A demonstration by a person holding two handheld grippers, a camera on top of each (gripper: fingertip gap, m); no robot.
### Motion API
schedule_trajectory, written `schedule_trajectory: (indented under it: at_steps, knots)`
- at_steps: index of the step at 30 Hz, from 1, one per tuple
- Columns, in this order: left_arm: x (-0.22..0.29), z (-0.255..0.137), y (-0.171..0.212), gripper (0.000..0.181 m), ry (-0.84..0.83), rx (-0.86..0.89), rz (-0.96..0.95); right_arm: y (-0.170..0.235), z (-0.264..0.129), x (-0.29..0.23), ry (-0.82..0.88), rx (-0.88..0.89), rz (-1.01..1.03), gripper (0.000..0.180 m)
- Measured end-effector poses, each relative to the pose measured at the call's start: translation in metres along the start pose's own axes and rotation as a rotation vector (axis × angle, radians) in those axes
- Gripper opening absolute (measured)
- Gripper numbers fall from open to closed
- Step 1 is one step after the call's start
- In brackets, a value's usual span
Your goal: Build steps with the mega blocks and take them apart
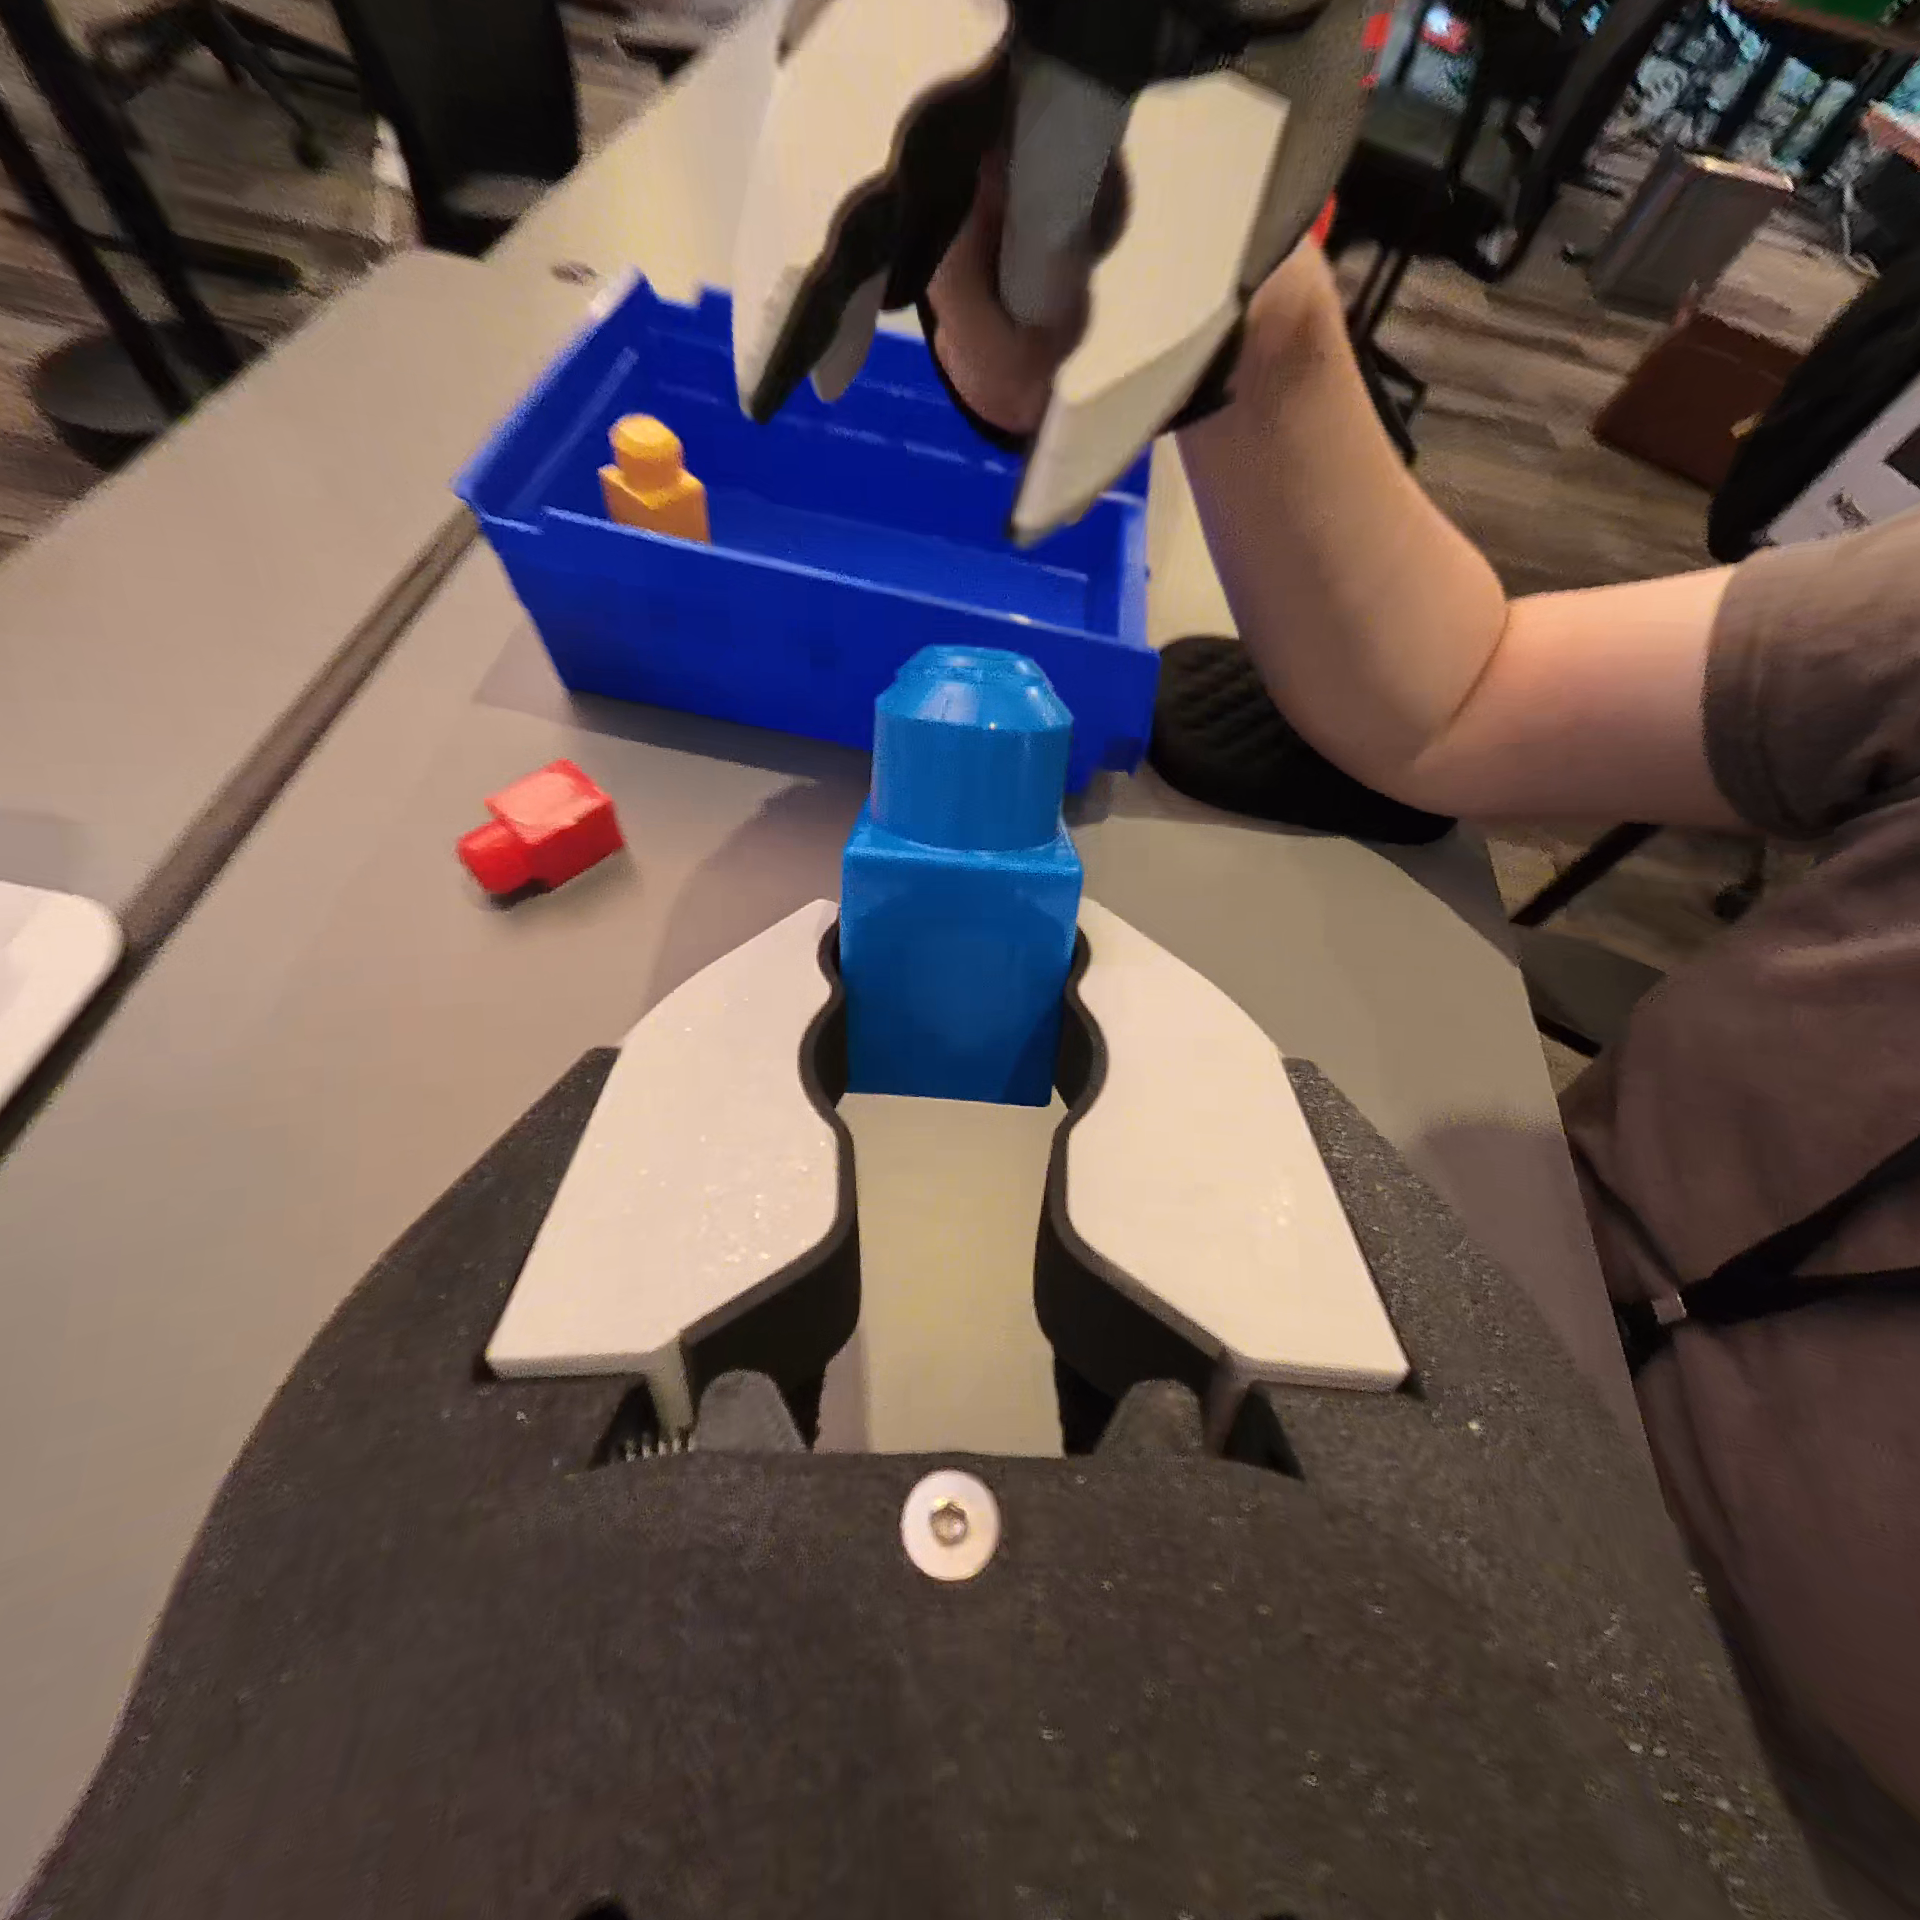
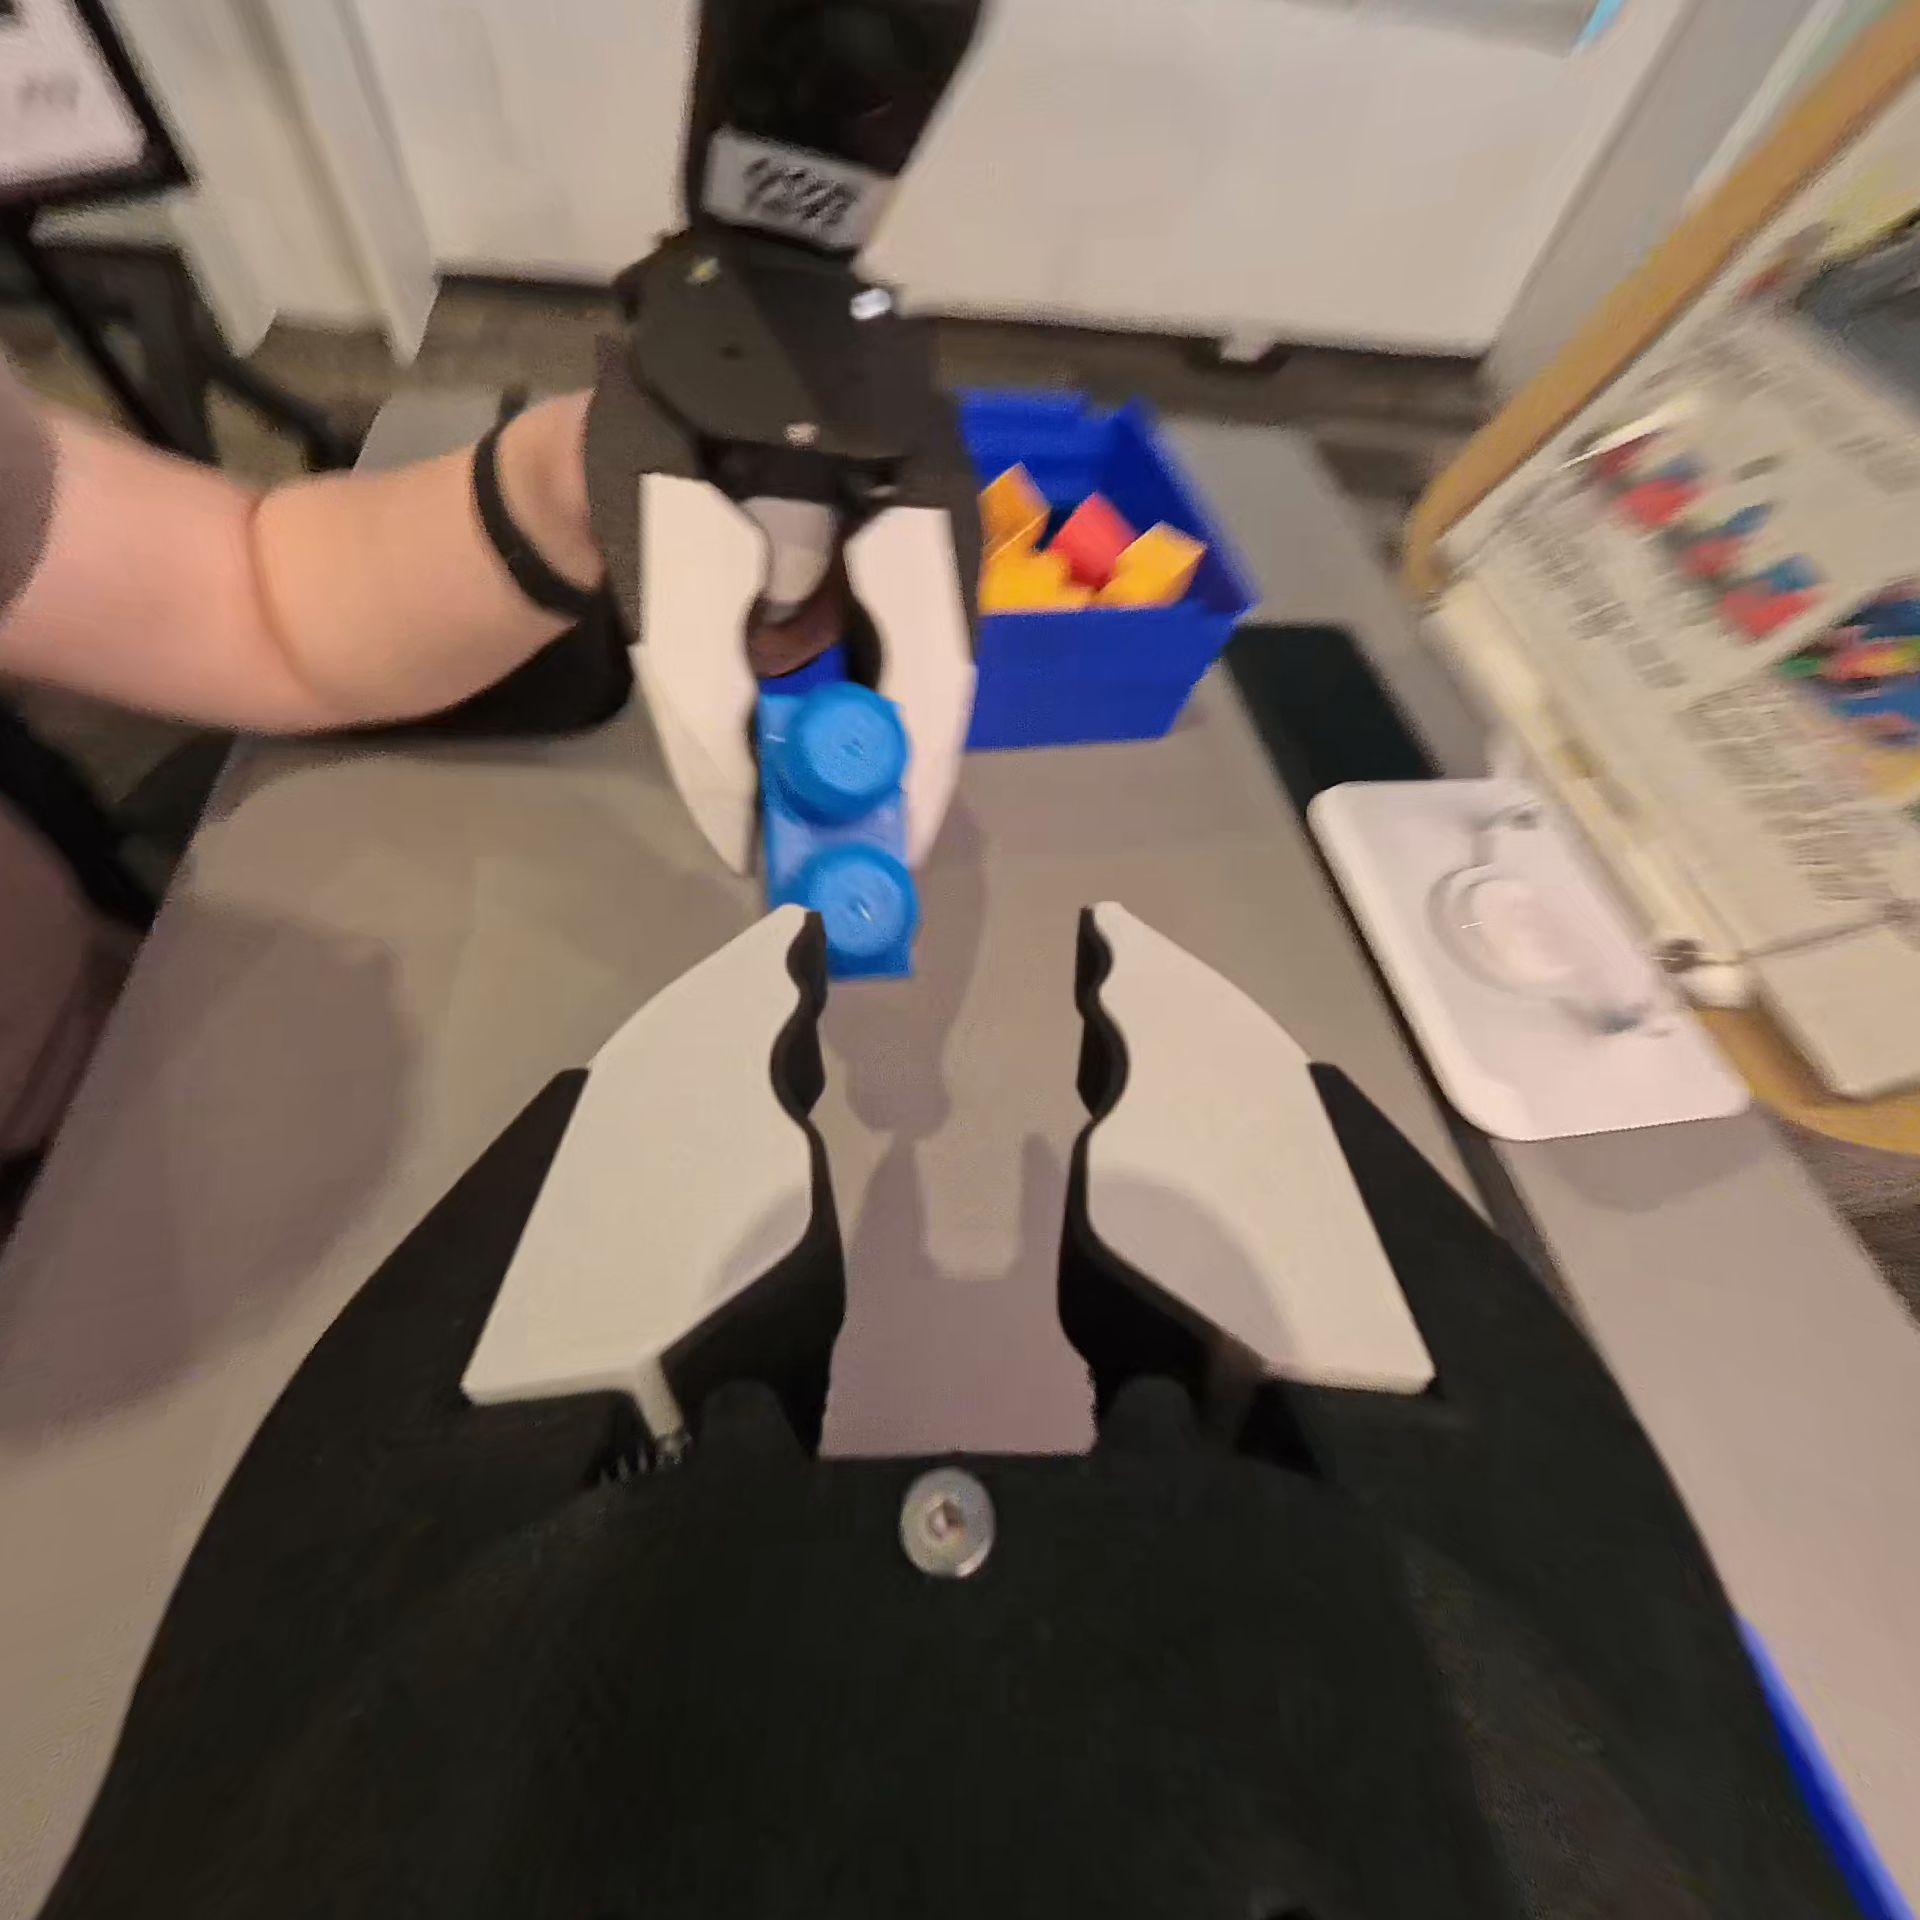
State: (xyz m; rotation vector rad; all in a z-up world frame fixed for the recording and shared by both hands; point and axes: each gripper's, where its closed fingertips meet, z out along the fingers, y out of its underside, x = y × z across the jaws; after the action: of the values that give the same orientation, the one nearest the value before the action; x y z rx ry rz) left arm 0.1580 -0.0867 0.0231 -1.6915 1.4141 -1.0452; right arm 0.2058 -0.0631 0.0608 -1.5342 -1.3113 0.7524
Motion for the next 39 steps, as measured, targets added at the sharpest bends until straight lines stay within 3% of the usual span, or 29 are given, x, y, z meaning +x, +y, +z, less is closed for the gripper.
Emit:
schedule_trajectory:
  at_steps: [3, 9, 14, 17, 24, 26, 32, 36, 39]
  knots:
    - [-0.011, -0.037, -0.016, 0.036, -0.094, 0.073, 0.017, 0.016, -0.009, 0.038, 0.142, 0.031, 0.037, 0.046]
    - [-0.017, -0.100, -0.036, 0.036, -0.253, 0.164, 0.074, 0.116, 0.014, 0.076, 0.231, -0.491, 0.133, 0.045]
    - [-0.011, -0.127, -0.046, 0.036, -0.271, 0.227, 0.092, 0.171, 0.031, 0.104, 0.192, -0.869, 0.225, 0.040]
    - [-0.007, -0.131, -0.048, 0.036, -0.265, 0.243, 0.102, 0.190, 0.036, 0.118, 0.213, -1.009, 0.219, 0.041]
    - [-0.005, -0.127, -0.045, 0.036, -0.235, 0.229, 0.105, 0.219, 0.055, 0.120, 0.198, -1.091, 0.330, 0.050]
    - [-0.002, -0.126, -0.048, 0.036, -0.211, 0.239, 0.108, 0.221, 0.055, 0.119, 0.208, -1.105, 0.341, 0.036]
    - [0.001, -0.122, -0.047, 0.036, -0.167, 0.242, 0.110, 0.219, 0.055, 0.114, 0.198, -1.068, 0.365, 0.035]
    - [0.002, -0.123, -0.051, 0.036, -0.151, 0.271, 0.104, 0.188, 0.060, 0.097, 0.137, -0.916, 0.385, 0.035]
    - [0.005, -0.119, -0.056, 0.036, -0.114, 0.305, 0.091, 0.118, 0.064, 0.079, 0.078, -0.588, 0.400, 0.035]
